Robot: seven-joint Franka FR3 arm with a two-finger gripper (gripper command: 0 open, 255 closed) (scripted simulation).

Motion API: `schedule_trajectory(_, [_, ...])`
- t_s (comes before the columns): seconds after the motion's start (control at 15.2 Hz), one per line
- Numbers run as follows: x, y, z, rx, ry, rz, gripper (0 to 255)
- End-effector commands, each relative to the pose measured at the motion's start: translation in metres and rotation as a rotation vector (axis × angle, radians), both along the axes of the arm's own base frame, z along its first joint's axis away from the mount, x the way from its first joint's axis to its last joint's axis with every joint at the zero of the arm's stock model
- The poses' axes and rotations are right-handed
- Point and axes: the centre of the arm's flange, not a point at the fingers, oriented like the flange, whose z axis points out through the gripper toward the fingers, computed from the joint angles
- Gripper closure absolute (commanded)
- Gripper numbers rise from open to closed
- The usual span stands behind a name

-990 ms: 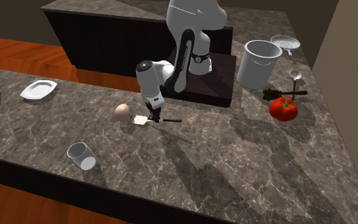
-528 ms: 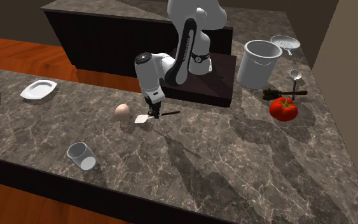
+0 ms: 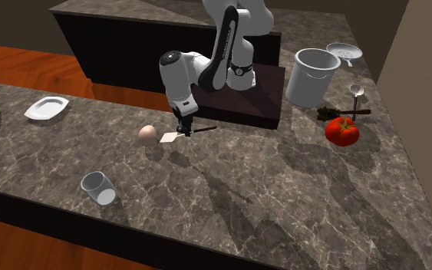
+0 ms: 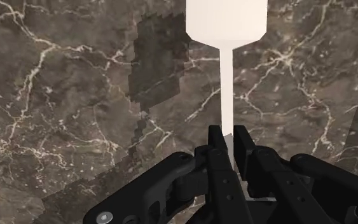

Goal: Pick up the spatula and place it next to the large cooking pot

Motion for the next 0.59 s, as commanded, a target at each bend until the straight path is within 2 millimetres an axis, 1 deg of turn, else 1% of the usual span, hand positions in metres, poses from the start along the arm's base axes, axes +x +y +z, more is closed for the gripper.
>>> schedule_trajectory(0.0, [0.000, 0.000, 0.011, 0.000, 0.000, 0.000, 255])
schedule_trajectory(0.53, [0.000, 0.000, 0.053, 0.000, 0.000, 0.000, 255])
